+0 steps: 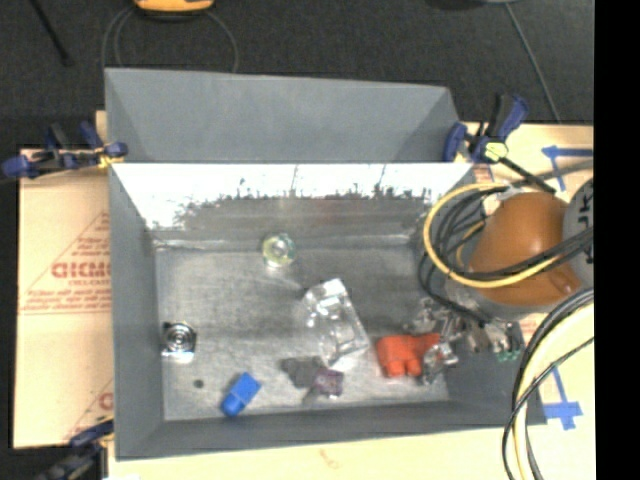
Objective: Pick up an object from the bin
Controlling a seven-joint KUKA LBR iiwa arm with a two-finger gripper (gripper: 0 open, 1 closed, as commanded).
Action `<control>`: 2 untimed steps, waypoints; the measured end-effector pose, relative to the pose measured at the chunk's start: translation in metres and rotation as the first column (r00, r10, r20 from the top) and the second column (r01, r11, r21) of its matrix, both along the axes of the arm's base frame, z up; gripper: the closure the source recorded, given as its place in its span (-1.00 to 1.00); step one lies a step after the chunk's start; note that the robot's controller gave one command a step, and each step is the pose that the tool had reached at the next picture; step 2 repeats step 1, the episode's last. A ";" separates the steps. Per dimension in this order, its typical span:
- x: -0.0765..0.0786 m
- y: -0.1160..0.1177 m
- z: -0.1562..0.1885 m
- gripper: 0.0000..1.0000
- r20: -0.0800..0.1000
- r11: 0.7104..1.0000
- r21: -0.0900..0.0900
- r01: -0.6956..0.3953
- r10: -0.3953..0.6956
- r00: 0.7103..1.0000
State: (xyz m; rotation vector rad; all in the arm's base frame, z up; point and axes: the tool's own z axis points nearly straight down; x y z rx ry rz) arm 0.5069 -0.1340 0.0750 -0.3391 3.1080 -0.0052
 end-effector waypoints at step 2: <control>-0.018 0.005 0.158 1.00 -0.008 0.946 -0.004 -0.326 0.325 0.946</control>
Offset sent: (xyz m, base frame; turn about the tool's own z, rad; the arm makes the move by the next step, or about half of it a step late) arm -0.0202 0.0059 0.1549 -0.3328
